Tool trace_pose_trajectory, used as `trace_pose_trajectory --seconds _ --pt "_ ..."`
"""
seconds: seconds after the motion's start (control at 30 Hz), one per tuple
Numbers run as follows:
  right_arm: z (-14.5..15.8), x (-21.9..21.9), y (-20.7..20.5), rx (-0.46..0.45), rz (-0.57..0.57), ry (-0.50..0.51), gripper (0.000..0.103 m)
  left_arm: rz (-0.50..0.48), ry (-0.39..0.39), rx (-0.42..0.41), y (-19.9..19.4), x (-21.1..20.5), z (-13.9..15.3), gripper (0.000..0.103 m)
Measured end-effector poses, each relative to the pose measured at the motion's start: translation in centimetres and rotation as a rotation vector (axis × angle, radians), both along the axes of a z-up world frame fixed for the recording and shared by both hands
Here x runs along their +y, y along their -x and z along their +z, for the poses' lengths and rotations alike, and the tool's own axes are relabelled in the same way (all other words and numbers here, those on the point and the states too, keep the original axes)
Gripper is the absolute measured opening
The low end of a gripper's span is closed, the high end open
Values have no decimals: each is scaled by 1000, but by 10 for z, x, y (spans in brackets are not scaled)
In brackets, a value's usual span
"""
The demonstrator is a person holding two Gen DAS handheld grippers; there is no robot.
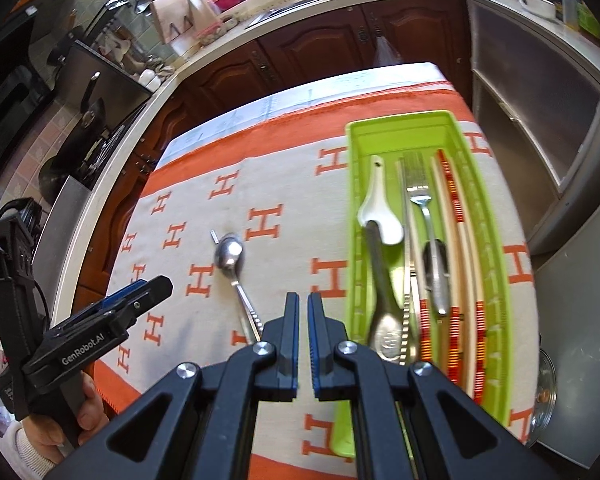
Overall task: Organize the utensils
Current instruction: 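Withdraw both tools from the tray toward the last steel spoon and chopstick, then grasp the steel spoon with the right tool while the left tool grasps the steel chopstick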
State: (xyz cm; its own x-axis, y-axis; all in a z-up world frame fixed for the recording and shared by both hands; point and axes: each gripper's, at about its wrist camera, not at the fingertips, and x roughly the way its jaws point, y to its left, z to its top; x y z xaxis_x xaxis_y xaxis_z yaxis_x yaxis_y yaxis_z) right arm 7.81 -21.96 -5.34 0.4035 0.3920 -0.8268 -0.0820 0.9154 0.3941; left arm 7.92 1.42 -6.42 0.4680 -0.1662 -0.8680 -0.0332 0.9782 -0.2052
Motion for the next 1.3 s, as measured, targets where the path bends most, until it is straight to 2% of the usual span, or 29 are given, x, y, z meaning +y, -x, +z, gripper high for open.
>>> trace_pose_trajectory --seconds 0.27,0.43,0.8,0.9,0.97,1.07,1.13,1.3 --pt "-11 34 -3 20 85 2 5 52 -1 50 6 29 -20 48" --pt "-21 63 -7 22 155 36 11 60 1 70 6 37 -30 48" --pt "-57 129 -26 -23 273 218 12 69 20 119 0 56 -52 49" --pt "-63 135 -30 -27 275 248 12 71 26 131 -3 62 -56 49" --pt "-65 143 -33 -77 271 315 12 72 30 136 -5 65 -58 49" --pt "-69 146 -38 -74 267 330 12 70 36 143 -9 68 -61 49" --pt "-75 144 -43 -44 244 330 10 67 38 146 -11 69 -62 49" --pt "-74 128 -50 -18 173 239 6 51 44 151 -14 68 -64 49"
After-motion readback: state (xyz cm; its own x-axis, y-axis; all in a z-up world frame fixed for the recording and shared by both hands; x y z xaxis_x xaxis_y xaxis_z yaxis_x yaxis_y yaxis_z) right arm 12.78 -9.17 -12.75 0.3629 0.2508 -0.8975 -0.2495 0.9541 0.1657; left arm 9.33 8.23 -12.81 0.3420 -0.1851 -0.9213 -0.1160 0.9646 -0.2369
